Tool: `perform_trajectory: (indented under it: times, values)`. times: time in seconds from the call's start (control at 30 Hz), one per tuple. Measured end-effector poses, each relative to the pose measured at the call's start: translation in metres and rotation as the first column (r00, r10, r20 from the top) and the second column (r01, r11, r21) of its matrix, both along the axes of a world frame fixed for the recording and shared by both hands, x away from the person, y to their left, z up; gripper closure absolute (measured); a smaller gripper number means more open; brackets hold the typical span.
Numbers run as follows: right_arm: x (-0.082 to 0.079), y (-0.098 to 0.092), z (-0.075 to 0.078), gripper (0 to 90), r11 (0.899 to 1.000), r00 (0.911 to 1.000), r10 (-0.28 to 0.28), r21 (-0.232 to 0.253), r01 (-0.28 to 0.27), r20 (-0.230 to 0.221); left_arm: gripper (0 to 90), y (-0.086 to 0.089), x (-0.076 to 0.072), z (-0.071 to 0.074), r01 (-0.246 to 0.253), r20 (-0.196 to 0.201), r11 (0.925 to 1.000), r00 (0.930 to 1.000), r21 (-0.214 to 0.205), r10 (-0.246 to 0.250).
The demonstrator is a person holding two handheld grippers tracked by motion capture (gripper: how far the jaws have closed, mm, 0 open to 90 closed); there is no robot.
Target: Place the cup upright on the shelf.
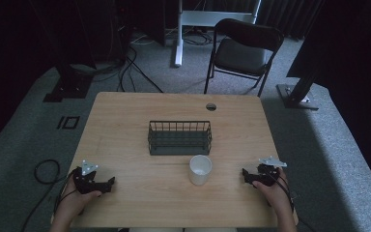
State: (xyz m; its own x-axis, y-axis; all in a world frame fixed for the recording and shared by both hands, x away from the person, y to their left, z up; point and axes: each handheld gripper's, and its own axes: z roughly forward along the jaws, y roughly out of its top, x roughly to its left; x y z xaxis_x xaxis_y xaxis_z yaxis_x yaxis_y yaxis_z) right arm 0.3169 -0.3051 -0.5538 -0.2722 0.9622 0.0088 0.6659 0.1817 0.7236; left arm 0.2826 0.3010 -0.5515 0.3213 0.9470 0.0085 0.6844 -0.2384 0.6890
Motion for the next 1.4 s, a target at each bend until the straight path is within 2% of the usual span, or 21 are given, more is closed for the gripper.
perform_trajectory:
  times: [0.43, 0.8, 1.1, 1.23, 1.4]
  values:
    - [0.000, 0.000, 0.000, 11.3, 1.000, 1.0000, 0.000, 0.000, 0.000, 0.001, 1.9, 0.000, 0.000, 0.000, 0.000, 0.000, 1.0000, 1.0000, 0.000, 0.000]
    - [0.000, 0.000, 0.000, 11.2, 1.000, 1.0000, 0.001, 0.000, -0.001, 0.001, 1.8, -0.001, 0.000, 0.000, 0.024, 0.001, 0.9997, 0.9997, 0.002, -0.024]
    - [0.000, 0.000, 0.000, 11.2, 1.000, 1.0000, 0.001, 0.000, -0.001, 0.000, 1.8, -0.006, 0.002, 0.001, 0.054, 0.008, 0.9985, 0.9985, 0.015, -0.054]
    - [0.000, 0.000, 0.000, 11.3, 1.000, 1.0000, 0.001, 0.000, -0.001, 0.000, 1.8, -0.011, 0.001, 0.003, 0.079, 0.009, 0.9960, 0.9968, 0.041, -0.080]
    - [0.000, 0.000, 0.000, 11.3, 1.000, 1.0000, 0.001, 0.000, -0.001, 0.001, 1.8, -0.018, 0.003, 0.003, 0.102, 0.004, 0.9942, 0.9947, 0.033, -0.103]
